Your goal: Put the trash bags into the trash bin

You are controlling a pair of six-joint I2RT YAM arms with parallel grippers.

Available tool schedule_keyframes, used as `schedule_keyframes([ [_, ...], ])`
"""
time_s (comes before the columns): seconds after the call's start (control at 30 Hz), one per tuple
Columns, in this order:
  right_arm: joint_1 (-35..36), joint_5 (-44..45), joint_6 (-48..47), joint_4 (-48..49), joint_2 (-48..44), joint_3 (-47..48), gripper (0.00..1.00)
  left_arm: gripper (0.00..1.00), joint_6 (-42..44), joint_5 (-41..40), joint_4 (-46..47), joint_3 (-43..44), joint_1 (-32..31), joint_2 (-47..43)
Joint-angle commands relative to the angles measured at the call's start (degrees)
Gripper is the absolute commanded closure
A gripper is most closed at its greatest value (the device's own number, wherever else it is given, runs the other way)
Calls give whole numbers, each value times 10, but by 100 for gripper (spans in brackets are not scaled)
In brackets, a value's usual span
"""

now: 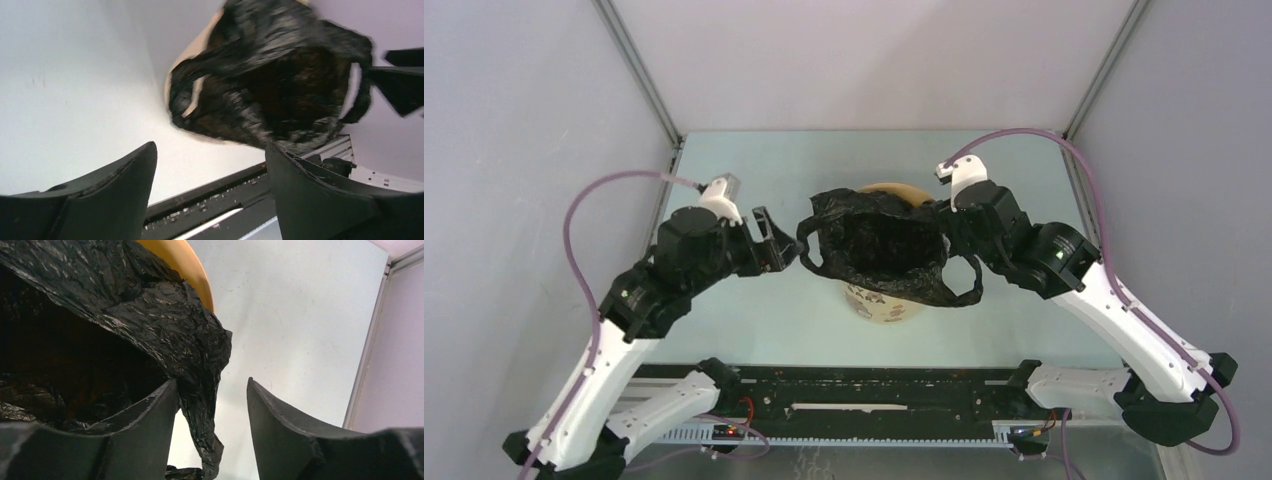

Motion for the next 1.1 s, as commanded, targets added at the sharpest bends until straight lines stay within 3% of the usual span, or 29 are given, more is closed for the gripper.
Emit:
schedule_keyframes([
  [0.0, 16, 14, -25, 15, 11, 15, 44, 11, 161, -111, -18, 155, -91, 79],
  [0.1, 17, 8, -26, 9, 10, 22, 58, 3, 219, -165, -46, 227, -128, 166],
  [0.27, 17, 5, -28, 6, 17, 20, 88, 1, 299, -251, -57, 289, -166, 267],
  [0.37, 9, -12, -12, 3, 18, 28, 99, 0, 324, -238, -53, 307, -170, 294],
  [0.53, -64, -158, 33, 24, 7, 16, 100, 0, 343, -184, -17, 265, -171, 296],
  [0.63, -112, -228, 52, 44, 1, -4, 100, 1, 335, -245, -13, 247, -172, 303],
  [0.77, -166, -274, 57, 54, 5, -13, 100, 13, 330, -293, -1, 259, -170, 324],
  [0.97, -222, -288, 41, 60, 47, 8, 100, 31, 334, -280, 15, 291, -145, 373],
  [1.07, -235, -288, 33, 66, 68, 19, 100, 47, 324, -240, 28, 295, -111, 386],
])
